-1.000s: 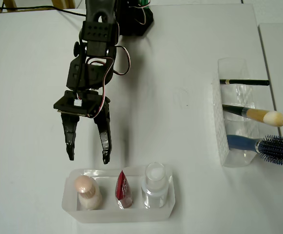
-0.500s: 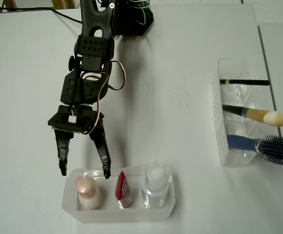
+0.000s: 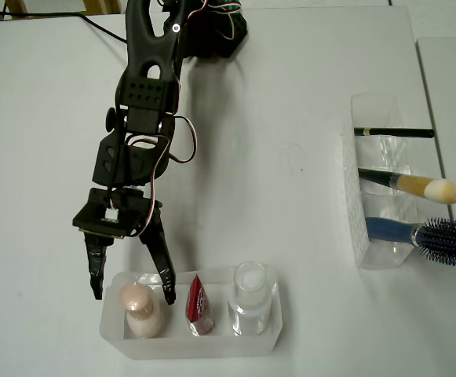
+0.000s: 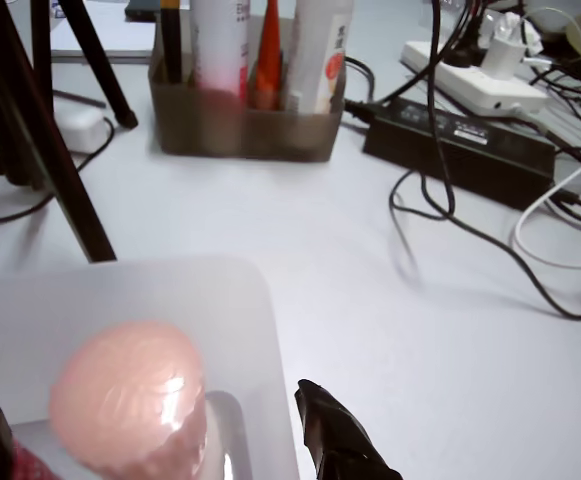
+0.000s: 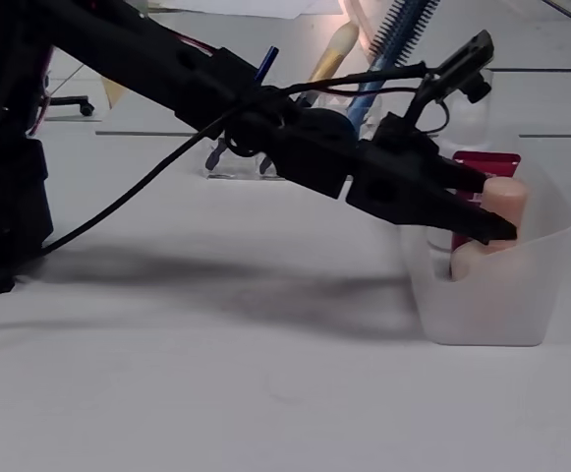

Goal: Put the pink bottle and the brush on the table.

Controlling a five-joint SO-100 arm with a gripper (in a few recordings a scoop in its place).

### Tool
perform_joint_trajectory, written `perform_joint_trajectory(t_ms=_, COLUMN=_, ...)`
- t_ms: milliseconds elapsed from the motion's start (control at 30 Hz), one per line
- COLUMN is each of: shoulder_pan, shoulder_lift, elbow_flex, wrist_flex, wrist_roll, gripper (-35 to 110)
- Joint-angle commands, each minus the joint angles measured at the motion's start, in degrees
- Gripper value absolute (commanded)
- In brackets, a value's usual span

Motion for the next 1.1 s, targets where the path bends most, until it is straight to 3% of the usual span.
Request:
perform_joint_trajectory(t_ms=0, shoulder_pan=-0.1, shoulder_lift=-0.2, elbow_flex=-3.7, wrist_flex=-0.7, wrist_roll=-1.3, gripper=44)
perform_joint_trajectory(t_ms=1067, shoulder_pan=-2.5, shoulder_lift=-11.2, elbow_flex=-15.3, wrist_flex=-4.7, wrist_roll=-6.5, gripper=23)
